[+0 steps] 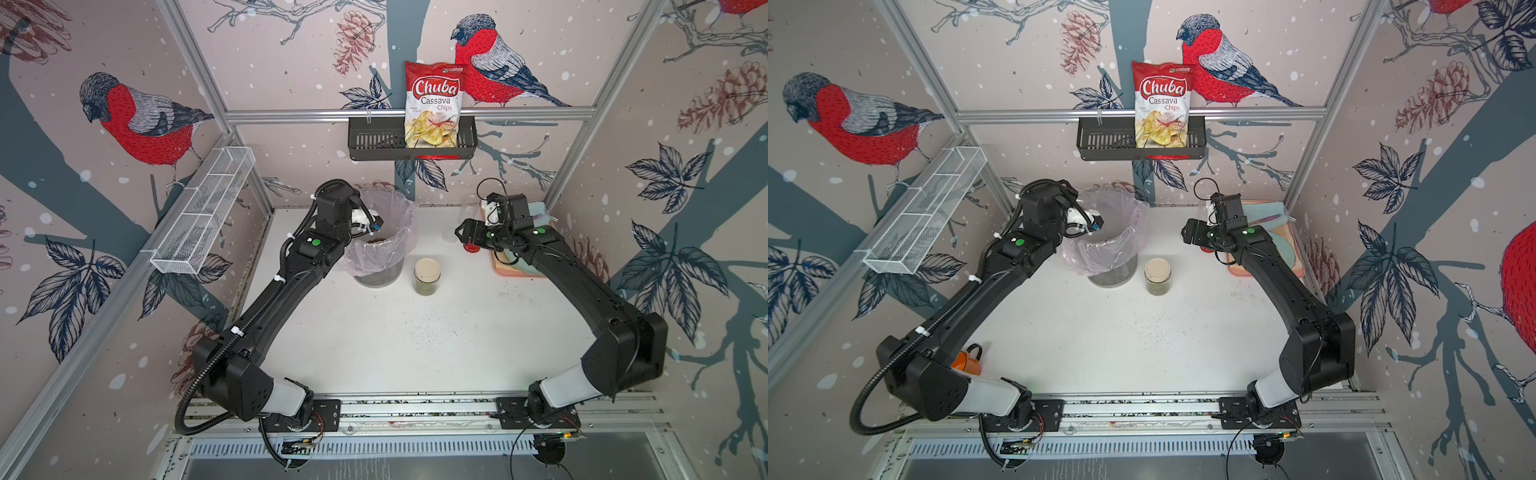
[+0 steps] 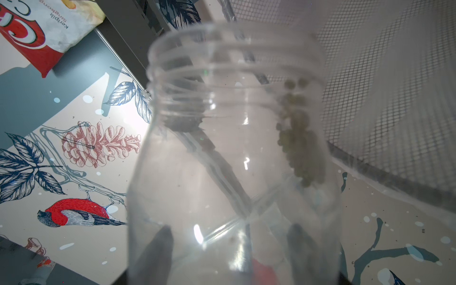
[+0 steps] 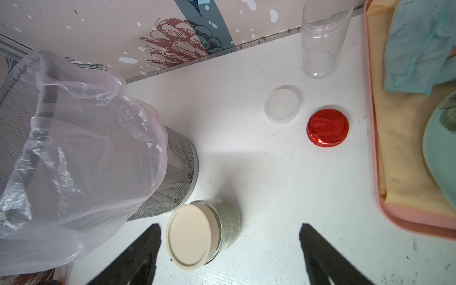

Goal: Empty moldy mung beans from jars
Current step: Pour the moldy mung beans from the jar into the trash bin.

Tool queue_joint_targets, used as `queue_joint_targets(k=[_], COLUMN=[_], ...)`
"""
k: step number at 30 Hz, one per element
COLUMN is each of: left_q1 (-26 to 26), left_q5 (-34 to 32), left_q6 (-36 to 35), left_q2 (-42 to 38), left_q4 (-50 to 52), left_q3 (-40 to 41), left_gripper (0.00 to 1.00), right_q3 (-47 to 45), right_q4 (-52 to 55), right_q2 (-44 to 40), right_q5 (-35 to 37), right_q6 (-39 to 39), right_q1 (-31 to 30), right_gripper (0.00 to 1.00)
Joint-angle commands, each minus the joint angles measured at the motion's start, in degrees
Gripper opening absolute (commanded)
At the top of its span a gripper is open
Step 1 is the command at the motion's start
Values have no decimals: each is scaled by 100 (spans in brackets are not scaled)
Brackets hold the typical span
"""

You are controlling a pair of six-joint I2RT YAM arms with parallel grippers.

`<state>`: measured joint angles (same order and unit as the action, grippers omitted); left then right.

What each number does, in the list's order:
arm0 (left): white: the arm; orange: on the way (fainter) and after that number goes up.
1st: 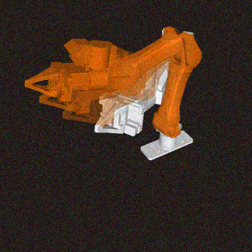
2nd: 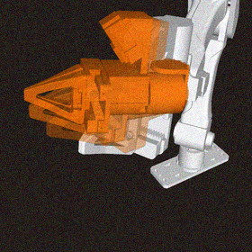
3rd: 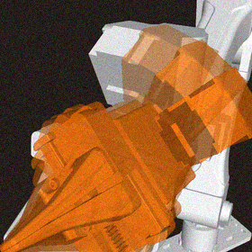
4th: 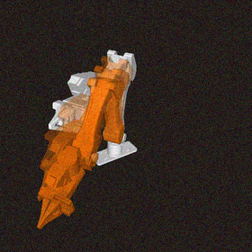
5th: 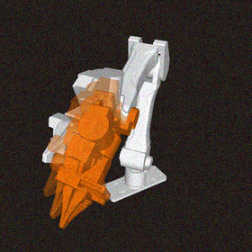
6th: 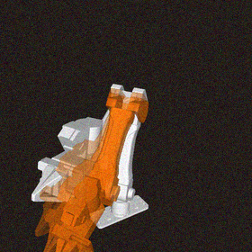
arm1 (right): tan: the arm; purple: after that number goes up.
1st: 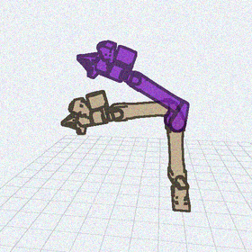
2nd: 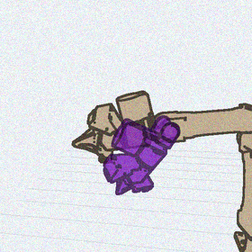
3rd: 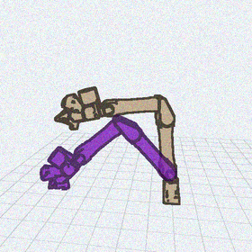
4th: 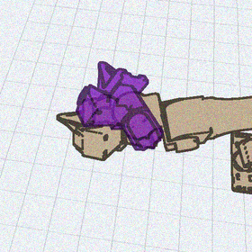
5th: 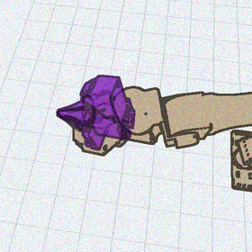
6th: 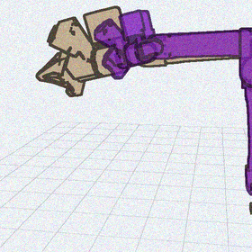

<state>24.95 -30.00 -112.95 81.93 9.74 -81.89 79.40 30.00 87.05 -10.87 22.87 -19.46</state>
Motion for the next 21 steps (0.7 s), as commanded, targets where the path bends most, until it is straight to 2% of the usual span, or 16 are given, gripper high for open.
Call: queue_joint_targets(k=[1, 12, 21], left_q1=[-15, 10, -88], left_q5=[180, 248, 687], left_q6=[-544, -533, -65], left_q2=[15, 104, 41], left_q4=[95, 398, -14], left_q3=[-68, -284, 17], left_gripper=[62, 62, 63], right_q3=[49, -12, 173], right_q4=[-197, -292, -720], right_q2=[4, 13, -63], right_q5=[-86, -290, -583], right_q6=[52, 44, -39], right_q1=[10, 12, -3], right_gripper=[89, 89, 89])
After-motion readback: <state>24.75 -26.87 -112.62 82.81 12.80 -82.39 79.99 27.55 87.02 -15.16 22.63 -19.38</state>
